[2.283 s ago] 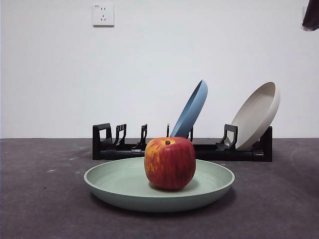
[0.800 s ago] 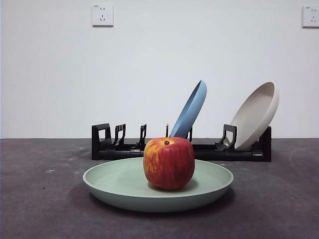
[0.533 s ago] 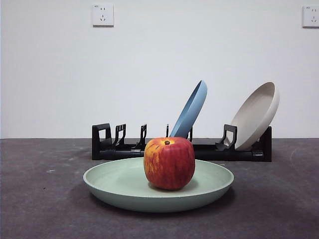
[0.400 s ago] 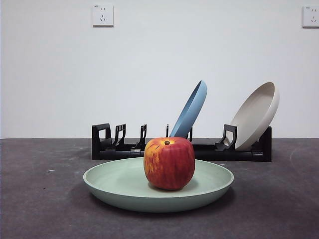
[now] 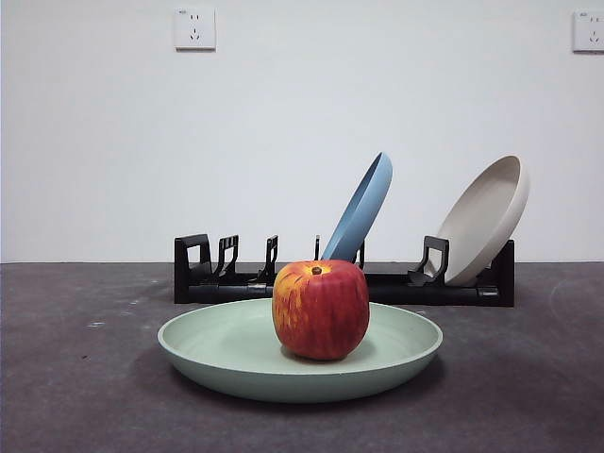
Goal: Take the green plate from the plate rack,put the plate on the table,take the apple from the table,put the apple in the plate
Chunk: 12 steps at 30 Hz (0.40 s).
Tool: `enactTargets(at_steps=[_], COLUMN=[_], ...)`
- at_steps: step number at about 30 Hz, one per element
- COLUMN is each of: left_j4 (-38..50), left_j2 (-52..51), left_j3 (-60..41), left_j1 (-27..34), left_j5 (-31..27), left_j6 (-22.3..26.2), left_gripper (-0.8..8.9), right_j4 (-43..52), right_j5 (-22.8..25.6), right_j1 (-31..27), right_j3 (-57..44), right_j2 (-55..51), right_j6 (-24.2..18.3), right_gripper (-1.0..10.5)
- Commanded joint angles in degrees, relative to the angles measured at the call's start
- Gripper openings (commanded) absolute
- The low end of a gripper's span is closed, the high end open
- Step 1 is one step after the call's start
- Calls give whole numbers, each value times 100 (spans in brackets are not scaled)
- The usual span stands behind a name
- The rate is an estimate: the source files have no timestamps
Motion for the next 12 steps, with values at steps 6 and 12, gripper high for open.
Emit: enactTargets(at_steps=[6, 12], left_j4=[26, 26], left_j2=[-11, -11], left_j3=[-76, -76], left_j1=[20, 20], left_j5=[7, 7], left_j6=[-35, -35], left_gripper=[-4, -4], right_j4=[15, 22], right_j5=[15, 17], right_j1=[11, 11], right_j3=[-201, -199], right_j2=[-39, -24], right_j6=[85, 337], right_gripper=[1, 1])
